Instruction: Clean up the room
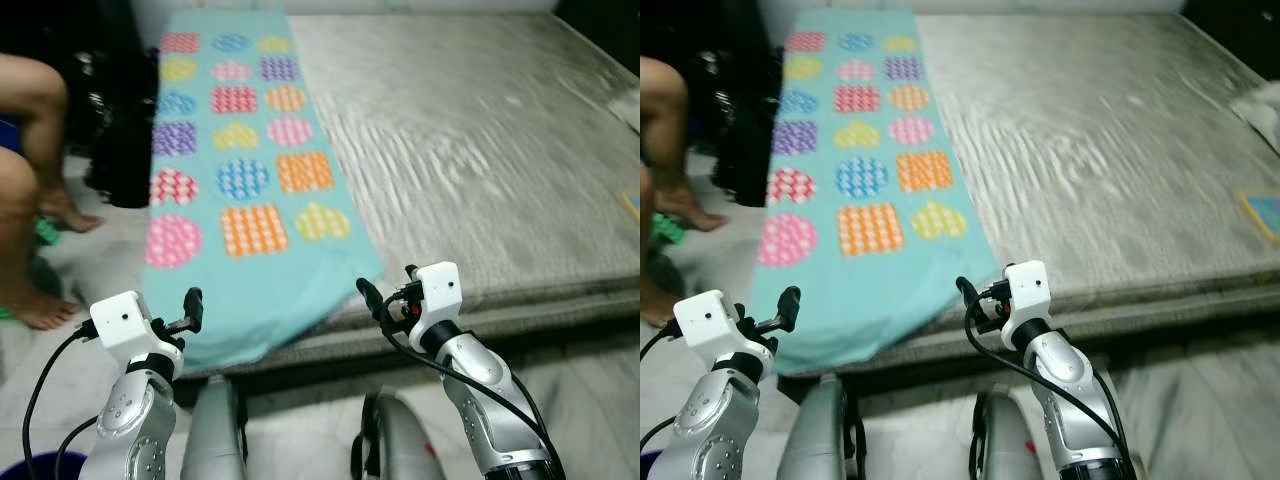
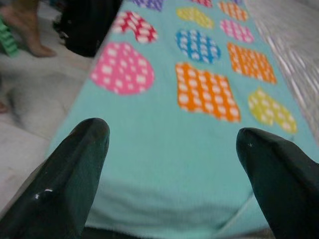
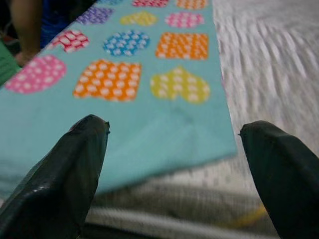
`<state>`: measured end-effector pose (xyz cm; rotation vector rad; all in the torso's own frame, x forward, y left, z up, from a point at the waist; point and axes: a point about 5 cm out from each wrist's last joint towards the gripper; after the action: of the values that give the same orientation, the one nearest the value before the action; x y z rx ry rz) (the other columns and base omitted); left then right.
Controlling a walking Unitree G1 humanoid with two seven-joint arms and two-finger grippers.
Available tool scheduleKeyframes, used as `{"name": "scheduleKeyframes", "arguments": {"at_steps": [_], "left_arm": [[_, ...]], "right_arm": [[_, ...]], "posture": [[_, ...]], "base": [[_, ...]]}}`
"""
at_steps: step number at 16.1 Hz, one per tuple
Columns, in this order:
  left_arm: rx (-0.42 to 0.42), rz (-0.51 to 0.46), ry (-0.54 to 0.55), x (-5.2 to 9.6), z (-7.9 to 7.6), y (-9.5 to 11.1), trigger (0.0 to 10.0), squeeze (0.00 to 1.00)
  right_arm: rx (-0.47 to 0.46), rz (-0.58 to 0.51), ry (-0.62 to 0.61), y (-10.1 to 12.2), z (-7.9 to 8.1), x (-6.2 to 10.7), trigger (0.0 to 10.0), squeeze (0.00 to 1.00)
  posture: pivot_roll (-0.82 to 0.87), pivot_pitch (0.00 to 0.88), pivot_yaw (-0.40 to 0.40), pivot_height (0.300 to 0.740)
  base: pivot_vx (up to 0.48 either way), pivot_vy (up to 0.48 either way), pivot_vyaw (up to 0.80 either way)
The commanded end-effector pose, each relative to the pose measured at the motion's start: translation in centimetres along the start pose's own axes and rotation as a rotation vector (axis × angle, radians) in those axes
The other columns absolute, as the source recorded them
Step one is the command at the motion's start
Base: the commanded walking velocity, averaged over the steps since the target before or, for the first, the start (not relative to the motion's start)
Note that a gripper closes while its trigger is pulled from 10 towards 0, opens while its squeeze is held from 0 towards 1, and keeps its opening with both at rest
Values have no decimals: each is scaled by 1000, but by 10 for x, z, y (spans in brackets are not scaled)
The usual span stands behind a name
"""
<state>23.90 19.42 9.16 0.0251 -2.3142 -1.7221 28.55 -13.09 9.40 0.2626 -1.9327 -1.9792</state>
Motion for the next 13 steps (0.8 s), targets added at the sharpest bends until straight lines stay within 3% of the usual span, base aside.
{"name": "scheduleKeyframes", "arguments": {"at_steps": [1,9,13], "left_arm": [[8,-7,-4,0,0,1,10000,0],[34,-24,-23,1,-2,1,10000,0],[31,-24,-31,1,-2,1,10000,0]], "right_arm": [[9,-6,-7,1,-5,1,10000,0],[27,-5,6,2,-5,-1,10000,0],[28,-6,7,2,-5,-2,10000,0]], "posture": [[-75,222,-38,585],[-74,223,-47,585],[-73,220,-45,585]], "base": [[0,0,0],[0,0,0],[302,0,0]]}}
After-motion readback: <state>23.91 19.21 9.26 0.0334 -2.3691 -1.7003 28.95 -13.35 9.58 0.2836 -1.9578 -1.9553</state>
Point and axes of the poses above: a point about 5 cm out from each wrist's last joint towards the gripper, its own x axis pointing back from the gripper into the wrist, its own y axis along the axis of the wrist's last joint, z = x × y, and after that the axes turned 1 degree about -x, right-handed
